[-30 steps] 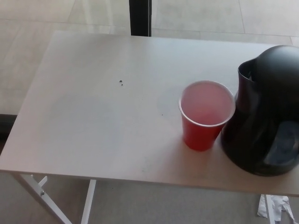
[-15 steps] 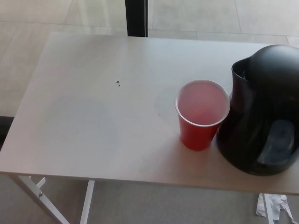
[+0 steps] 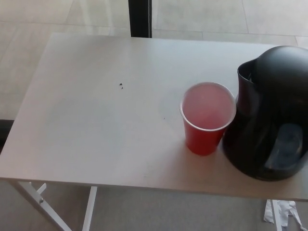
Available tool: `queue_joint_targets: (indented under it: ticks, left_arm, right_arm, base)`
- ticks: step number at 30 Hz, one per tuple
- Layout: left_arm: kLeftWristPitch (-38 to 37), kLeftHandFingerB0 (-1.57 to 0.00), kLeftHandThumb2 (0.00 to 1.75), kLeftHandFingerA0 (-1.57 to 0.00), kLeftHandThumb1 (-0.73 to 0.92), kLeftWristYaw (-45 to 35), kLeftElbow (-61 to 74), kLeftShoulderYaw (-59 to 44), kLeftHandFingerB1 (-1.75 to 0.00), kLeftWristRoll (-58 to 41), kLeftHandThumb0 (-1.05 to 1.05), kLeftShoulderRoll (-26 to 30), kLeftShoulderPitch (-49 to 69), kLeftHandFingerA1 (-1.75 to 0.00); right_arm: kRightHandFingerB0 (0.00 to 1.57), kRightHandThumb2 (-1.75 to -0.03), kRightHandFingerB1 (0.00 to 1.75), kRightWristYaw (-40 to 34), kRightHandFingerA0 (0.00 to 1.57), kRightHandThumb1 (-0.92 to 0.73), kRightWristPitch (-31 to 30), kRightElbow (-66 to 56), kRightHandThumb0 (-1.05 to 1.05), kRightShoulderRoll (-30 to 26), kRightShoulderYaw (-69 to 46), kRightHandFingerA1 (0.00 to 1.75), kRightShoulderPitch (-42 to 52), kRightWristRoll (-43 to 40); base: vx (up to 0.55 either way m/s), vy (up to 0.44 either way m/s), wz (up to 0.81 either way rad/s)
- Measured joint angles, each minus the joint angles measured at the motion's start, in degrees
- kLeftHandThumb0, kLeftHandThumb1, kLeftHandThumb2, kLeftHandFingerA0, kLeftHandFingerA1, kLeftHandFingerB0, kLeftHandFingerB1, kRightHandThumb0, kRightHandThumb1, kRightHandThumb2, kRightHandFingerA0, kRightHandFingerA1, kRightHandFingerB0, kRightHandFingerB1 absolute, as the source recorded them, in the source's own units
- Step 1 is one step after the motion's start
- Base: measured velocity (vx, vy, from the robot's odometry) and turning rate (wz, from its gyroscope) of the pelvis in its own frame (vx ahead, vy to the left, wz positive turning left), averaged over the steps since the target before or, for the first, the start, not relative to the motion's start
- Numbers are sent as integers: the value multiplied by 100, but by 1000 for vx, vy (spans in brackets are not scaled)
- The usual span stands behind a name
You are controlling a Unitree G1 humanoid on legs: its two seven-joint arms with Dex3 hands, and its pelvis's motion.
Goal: The robot uses its right hand to lift up a kettle kept on the middle of the desk by its handle and tilt it into a glass kept next to it to pour out water
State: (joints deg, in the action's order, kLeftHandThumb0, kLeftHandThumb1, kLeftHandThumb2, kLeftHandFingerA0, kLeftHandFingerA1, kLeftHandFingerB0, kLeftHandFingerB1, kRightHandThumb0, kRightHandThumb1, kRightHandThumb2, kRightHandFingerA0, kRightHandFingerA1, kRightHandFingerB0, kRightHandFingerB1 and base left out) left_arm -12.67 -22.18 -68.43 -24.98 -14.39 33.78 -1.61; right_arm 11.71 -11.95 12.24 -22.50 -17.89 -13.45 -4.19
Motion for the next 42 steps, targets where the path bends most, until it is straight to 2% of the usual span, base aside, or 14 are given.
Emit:
queue_joint_targets:
  ticks: [1,9,17,19,20,21,22,28,29,31,38,39,41,42]
  left_arm:
    - [0,-37,67,-56,91,0,-1,-2,-37,-1,-81,0,1,-48]
    - [0,-29,115,-47,78,2,-12,-8,-50,-3,-90,-1,26,-58]
    - [-1,-34,72,-53,92,0,-17,-18,-38,-4,-85,-1,35,-48]
    - [-1,-32,113,-48,76,0,-14,-22,-52,-6,-84,-1,35,-59]
    - [-1,-34,72,-53,92,1,-14,-24,-39,-6,-85,-1,36,-49]
    - [-1,-30,113,-48,75,1,-14,-25,-52,-6,-83,0,36,-59]
    - [-1,-29,115,-46,79,2,-14,-25,-50,-6,-88,0,36,-58]
    - [0,-34,70,-54,92,3,-17,-46,-37,-10,-85,0,26,-48]
    - [0,-30,114,-47,76,3,-17,-55,-51,-12,-84,0,18,-59]
    - [0,-34,71,-53,92,2,-15,-60,-38,-12,-85,2,4,-48]
    - [0,-31,114,-49,76,1,-13,-58,-52,-11,-85,2,6,-60]
    - [0,-35,71,-54,92,0,-12,-58,-38,-11,-87,2,6,-50]
    - [0,-31,114,-48,76,0,-10,-59,-52,-12,-85,2,2,-59]
    - [0,-34,72,-52,92,0,-9,-59,-38,-12,-85,2,-1,-49]
  right_arm:
    - [77,-135,149,-53,88,-53,2,-29,2,139,-117,175,0,-70]
    - [74,-120,156,-652,78,-49,63,-302,-12,507,-151,175,149,144]
    - [78,-77,163,-1319,89,-66,326,-429,-17,535,79,175,179,580]
    - [79,-111,161,-1416,90,-48,414,-412,-11,535,108,175,178,636]
    - [80,-127,161,-1466,91,-41,452,-414,-8,535,132,175,170,666]
    - [106,-119,129,-1498,122,-45,477,-413,-12,529,157,142,159,696]
    - [81,-120,161,-1545,91,-46,520,-411,-10,488,206,175,140,754]
    - [81,-122,161,-1630,92,-45,534,-439,-11,343,302,175,-147,872]
    - [78,-113,162,-1622,89,-49,534,-438,-8,318,297,175,-211,864]
    - [76,-112,164,-1602,88,-50,508,-439,-6,262,297,175,-357,851]
    - [90,-143,152,-1465,95,-30,409,-434,-9,179,296,171,-571,805]
    - [90,-141,151,-1448,96,-32,407,-434,-7,177,293,168,-577,801]
    - [90,-140,151,-1401,95,-33,407,-434,-5,157,295,168,-589,794]
    - [89,-136,152,-1366,94,-37,414,-431,-5,130,301,170,-599,793]
  base:
    - [0,0,0]
    - [0,0,0]
    - [0,0,0]
    - [0,0,0]
    - [0,0,0]
    - [0,0,0]
    - [0,0,0]
    - [0,0,0]
    - [0,0,0]
    - [0,0,0]
    - [0,0,0]
    - [0,0,0]
    - [0,0,0]
    - [0,0,0]
